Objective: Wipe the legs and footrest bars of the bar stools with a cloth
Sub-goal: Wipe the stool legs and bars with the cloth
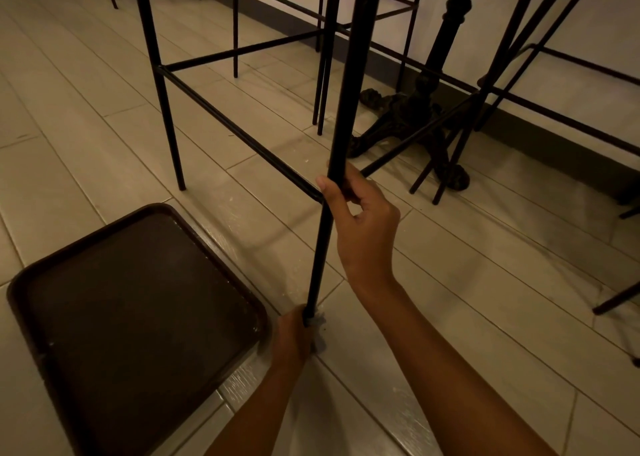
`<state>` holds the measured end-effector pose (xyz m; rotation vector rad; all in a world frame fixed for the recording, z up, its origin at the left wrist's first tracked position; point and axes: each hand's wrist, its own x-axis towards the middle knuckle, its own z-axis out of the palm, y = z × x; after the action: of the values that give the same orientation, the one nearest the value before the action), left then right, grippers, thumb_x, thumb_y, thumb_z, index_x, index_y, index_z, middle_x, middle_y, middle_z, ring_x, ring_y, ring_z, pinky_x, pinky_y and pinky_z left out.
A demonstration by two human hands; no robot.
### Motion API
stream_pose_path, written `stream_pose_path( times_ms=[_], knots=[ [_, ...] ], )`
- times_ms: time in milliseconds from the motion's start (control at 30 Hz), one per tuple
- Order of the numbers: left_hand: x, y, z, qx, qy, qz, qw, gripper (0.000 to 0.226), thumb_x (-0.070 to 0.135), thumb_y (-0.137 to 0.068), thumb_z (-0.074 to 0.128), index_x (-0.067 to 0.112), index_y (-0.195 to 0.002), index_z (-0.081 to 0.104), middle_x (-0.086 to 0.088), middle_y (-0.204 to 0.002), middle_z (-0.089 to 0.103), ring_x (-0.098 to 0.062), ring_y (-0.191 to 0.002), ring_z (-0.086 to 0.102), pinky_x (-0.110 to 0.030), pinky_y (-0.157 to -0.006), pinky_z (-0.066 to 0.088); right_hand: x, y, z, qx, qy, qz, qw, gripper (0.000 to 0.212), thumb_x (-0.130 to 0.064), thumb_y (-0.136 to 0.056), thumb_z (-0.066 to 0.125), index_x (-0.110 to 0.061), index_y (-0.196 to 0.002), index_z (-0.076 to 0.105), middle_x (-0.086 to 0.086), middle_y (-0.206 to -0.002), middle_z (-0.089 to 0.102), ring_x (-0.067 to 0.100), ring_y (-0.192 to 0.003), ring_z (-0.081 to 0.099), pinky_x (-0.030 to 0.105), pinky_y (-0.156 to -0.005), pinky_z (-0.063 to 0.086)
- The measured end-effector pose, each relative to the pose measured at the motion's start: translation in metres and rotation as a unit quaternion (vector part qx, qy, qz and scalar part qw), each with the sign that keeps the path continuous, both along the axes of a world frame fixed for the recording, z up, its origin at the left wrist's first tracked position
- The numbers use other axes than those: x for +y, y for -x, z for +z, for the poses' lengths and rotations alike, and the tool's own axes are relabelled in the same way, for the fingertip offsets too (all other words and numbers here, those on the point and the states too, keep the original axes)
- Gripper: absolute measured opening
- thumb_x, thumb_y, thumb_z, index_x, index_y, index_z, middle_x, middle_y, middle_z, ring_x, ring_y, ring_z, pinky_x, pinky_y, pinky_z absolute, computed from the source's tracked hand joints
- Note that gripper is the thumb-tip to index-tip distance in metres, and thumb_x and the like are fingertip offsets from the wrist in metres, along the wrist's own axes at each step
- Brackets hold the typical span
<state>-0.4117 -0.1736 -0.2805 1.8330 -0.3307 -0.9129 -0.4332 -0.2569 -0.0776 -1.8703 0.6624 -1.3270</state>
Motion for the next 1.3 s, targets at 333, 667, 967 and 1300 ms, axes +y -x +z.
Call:
stream_pose_path(
  times_ms=[333,667,967,1300],
  knots=[
    [0.002,0.001,0.043,-0.071,0.086,0.009,0.994,0.029,0.018,-0.088,0.061,0.009,-0.116,0.06,-0.007,-0.081,0.066,-0.009,-0.058,0.063,-0.011,-0.048,0.049,0.0,0.0,-0.001,0.001,-0.004,0.004,1.0,0.033,-0.026,-0.084,0.061,-0.008,-0.112,0.063,0.009,-0.088,0.068,0.017,-0.083,0.064,0.033,-0.072,0.057],
    [-0.004,-0.001,0.077,-0.121,0.162,0.001,0.979,0.033,0.005,-0.092,0.051,0.015,-0.123,0.05,0.006,-0.09,0.062,-0.007,-0.088,0.067,-0.009,-0.061,0.05,0.001,0.0,0.0,0.001,-0.014,0.01,1.0,0.037,-0.034,-0.084,0.057,-0.01,-0.111,0.064,0.008,-0.089,0.068,0.016,-0.085,0.064,0.037,-0.073,0.057],
    [-0.002,0.0,0.082,-0.133,0.226,0.017,0.965,0.031,0.003,-0.095,0.044,0.011,-0.123,0.054,0.008,-0.102,0.063,0.006,-0.085,0.063,-0.007,-0.066,0.049,0.001,0.001,-0.001,0.009,-0.017,0.005,1.0,0.034,-0.032,-0.085,0.059,-0.01,-0.111,0.064,0.008,-0.089,0.068,0.015,-0.084,0.064,0.038,-0.073,0.056],
    [0.006,-0.006,0.06,-0.081,0.031,-0.074,0.994,0.022,0.008,-0.093,0.052,0.009,-0.114,0.058,0.0,-0.088,0.063,0.007,-0.07,0.064,-0.012,-0.058,0.044,0.003,0.001,0.002,0.01,-0.02,0.001,1.0,0.029,-0.023,-0.085,0.061,-0.01,-0.112,0.064,0.01,-0.088,0.068,0.016,-0.083,0.064,0.027,-0.072,0.056]
  ],
)
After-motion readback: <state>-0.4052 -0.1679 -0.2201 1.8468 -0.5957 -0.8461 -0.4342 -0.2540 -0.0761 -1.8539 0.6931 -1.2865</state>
